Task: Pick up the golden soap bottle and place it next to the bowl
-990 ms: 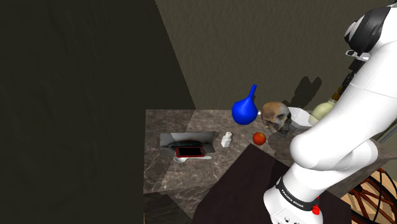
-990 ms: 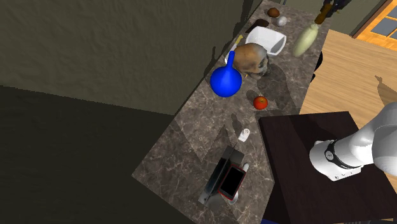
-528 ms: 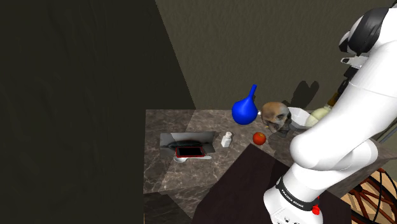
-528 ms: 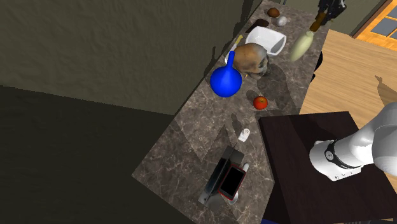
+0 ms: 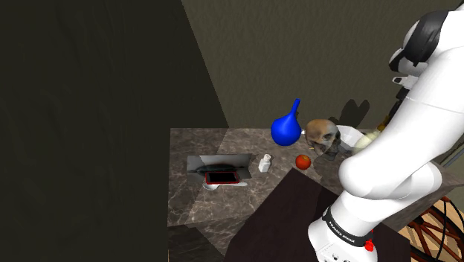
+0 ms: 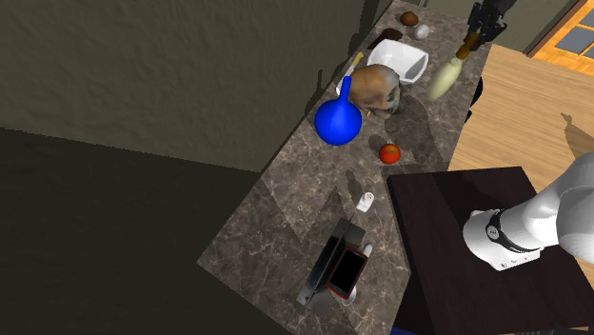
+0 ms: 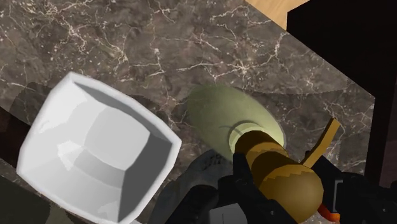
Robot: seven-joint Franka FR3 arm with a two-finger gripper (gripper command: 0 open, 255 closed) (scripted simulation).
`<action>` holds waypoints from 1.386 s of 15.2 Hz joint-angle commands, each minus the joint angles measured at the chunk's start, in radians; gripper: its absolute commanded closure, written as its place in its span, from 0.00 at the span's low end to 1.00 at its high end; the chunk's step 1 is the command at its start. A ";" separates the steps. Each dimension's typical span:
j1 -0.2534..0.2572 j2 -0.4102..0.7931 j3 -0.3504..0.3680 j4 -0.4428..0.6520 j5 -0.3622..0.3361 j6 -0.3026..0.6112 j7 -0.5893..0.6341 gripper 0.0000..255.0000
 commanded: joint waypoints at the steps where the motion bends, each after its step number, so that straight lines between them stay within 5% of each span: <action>1: -0.003 0.013 0.001 -0.017 0.012 0.026 -0.008 1.00; 21: -0.041 0.130 0.034 -0.132 0.126 0.210 -0.087 1.00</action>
